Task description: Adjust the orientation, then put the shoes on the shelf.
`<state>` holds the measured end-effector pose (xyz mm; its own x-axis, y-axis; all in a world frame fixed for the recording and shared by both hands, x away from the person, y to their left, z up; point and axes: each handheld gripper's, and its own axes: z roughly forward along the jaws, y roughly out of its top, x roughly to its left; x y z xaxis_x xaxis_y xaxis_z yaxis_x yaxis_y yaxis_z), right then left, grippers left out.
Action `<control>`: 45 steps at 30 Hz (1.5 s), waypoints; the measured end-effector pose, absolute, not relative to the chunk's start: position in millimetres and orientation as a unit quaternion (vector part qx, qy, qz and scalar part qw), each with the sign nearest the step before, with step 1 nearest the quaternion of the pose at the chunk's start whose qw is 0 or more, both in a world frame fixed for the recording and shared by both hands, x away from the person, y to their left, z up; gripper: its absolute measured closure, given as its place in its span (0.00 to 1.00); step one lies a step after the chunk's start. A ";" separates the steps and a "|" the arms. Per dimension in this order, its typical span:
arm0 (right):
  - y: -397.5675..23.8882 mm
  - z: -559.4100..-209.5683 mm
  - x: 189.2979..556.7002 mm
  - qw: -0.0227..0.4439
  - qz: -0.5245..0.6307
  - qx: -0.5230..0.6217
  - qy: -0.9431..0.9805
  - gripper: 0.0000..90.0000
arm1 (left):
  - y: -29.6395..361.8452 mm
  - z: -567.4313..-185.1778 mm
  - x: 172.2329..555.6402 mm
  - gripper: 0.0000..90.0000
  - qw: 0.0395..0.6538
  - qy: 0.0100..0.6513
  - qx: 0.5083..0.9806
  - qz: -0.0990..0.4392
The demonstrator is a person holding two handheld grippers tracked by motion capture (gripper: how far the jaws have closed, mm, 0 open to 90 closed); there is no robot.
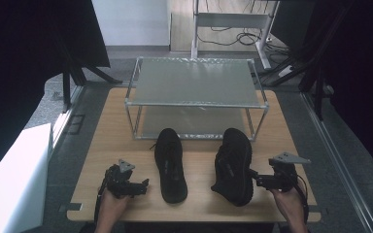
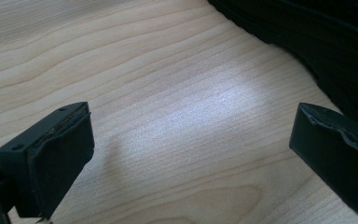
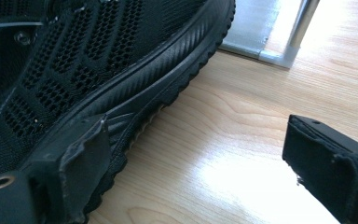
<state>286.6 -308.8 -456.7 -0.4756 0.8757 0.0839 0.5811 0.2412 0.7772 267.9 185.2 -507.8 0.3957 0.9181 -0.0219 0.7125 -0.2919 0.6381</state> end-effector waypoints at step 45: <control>-323.0 -465.5 280.9 0.130 0.447 0.510 0.723 0.03 | 172.5 -486.3 266.2 0.00 0.377 0.539 0.727 0.197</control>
<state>280.9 -323.0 -465.5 -0.4457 0.8538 0.2690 0.6218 0.0792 0.7792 266.2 172.5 -486.3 0.3421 0.9320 -0.1196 0.6352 -0.1356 0.7604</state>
